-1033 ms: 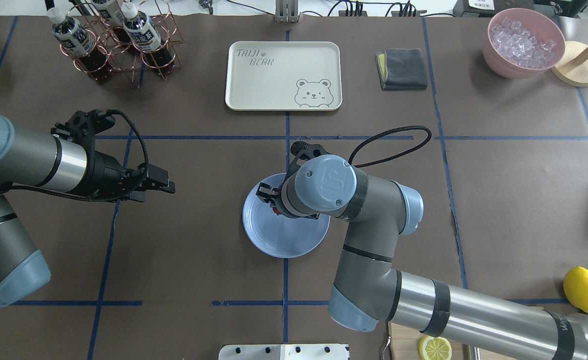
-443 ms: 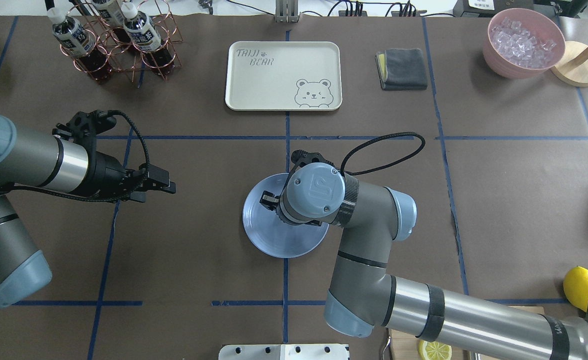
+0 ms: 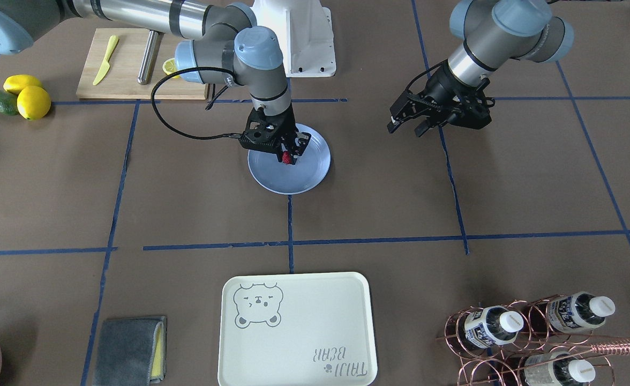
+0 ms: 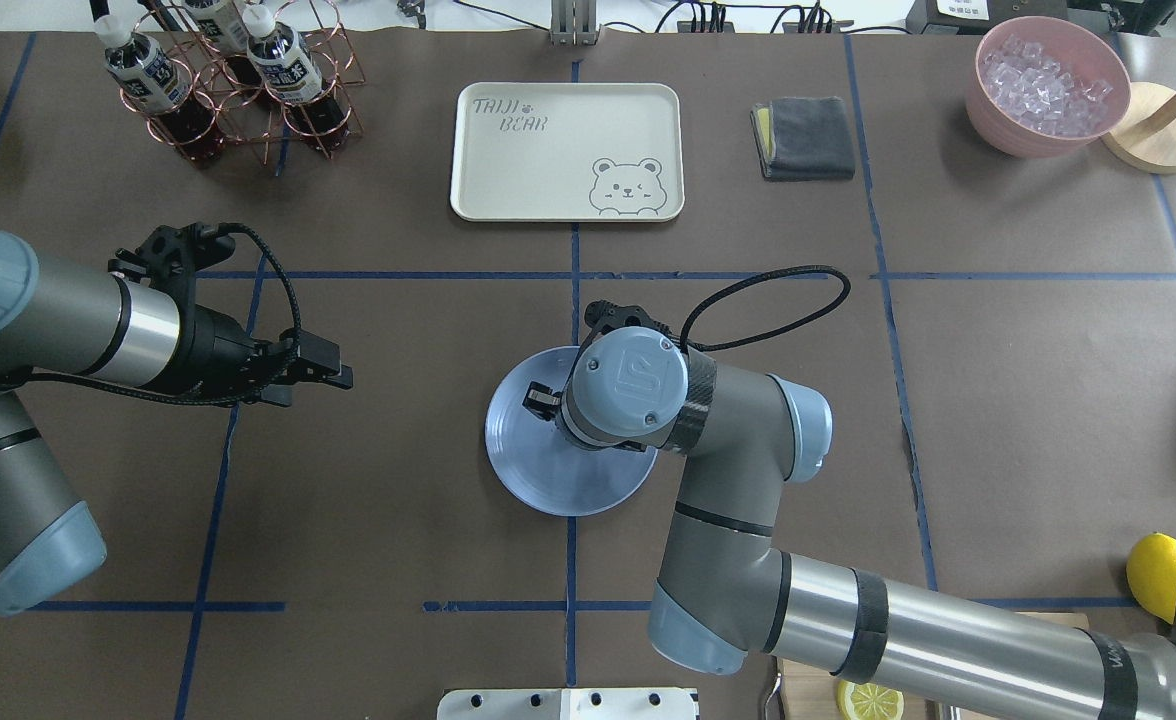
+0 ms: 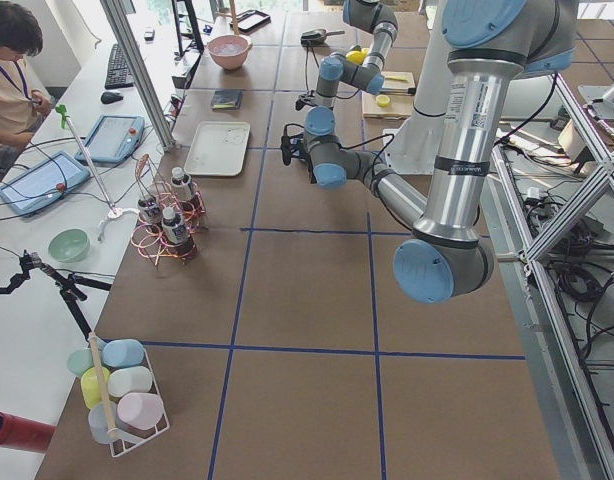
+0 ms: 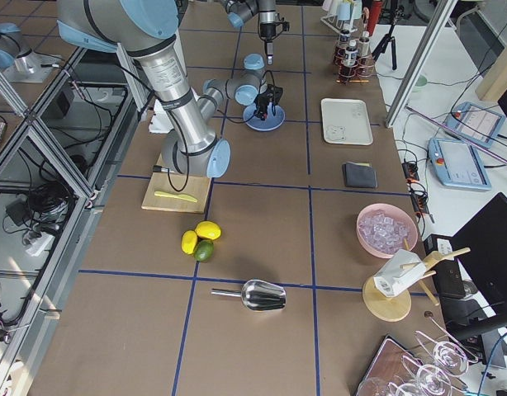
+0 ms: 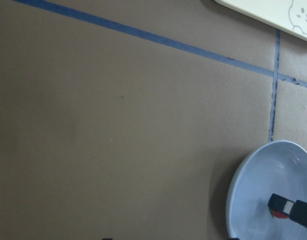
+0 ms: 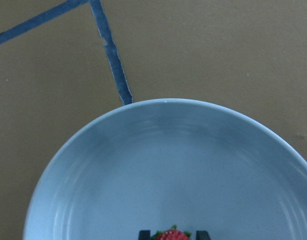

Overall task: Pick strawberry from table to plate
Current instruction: 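Lower the strawberry onto the plate and open the right gripper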

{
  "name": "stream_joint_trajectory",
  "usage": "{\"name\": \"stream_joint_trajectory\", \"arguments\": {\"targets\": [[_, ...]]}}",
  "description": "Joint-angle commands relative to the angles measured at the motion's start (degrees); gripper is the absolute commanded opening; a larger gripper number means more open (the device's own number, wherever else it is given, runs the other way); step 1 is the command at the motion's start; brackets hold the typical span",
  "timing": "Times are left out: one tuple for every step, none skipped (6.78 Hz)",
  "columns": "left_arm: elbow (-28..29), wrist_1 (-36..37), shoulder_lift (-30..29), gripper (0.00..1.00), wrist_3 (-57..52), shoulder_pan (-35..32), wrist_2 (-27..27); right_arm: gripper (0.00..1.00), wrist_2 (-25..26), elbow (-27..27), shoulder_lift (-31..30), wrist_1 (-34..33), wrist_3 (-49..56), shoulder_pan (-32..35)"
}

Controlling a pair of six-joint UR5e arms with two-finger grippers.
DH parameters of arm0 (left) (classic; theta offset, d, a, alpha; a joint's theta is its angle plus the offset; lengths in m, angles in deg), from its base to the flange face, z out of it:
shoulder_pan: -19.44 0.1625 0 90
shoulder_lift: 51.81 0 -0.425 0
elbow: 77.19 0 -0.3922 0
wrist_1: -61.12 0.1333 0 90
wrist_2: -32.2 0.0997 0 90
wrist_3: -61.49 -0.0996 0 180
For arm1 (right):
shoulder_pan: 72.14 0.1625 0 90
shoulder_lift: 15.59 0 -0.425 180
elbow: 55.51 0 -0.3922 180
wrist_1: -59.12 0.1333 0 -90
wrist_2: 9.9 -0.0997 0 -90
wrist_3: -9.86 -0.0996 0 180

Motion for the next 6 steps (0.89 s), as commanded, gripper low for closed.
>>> {"name": "stream_joint_trajectory", "arguments": {"targets": [[0.1, 0.0, -0.1, 0.81, 0.0, 0.1, 0.0, 1.0, 1.5, -0.1, 0.6, -2.3, 0.1, -0.1], [0.1, 0.0, -0.1, 0.82, 0.0, 0.1, 0.0, 1.0, 1.5, -0.5, 0.4, -2.4, 0.2, -0.1], [0.1, 0.0, 0.2, 0.82, 0.0, 0.0, 0.0, 1.0, 1.4, -1.8, -0.1, -2.8, 0.4, -0.1], [0.0, 0.0, 1.3, 0.82, -0.3, -0.3, 0.0, 1.0, 1.0, -6.2, -2.1, -6.4, 0.7, 0.3], [-0.2, 0.0, 2.1, 0.82, -1.6, -0.4, 0.1, 1.0, 0.1, -13.9, -6.8, -9.8, 2.5, 1.5], [-0.6, 0.0, 4.5, 0.82, -4.5, -0.6, 0.2, 1.0, -1.3, -21.3, -13.4, -10.4, 7.8, 2.7]]}}
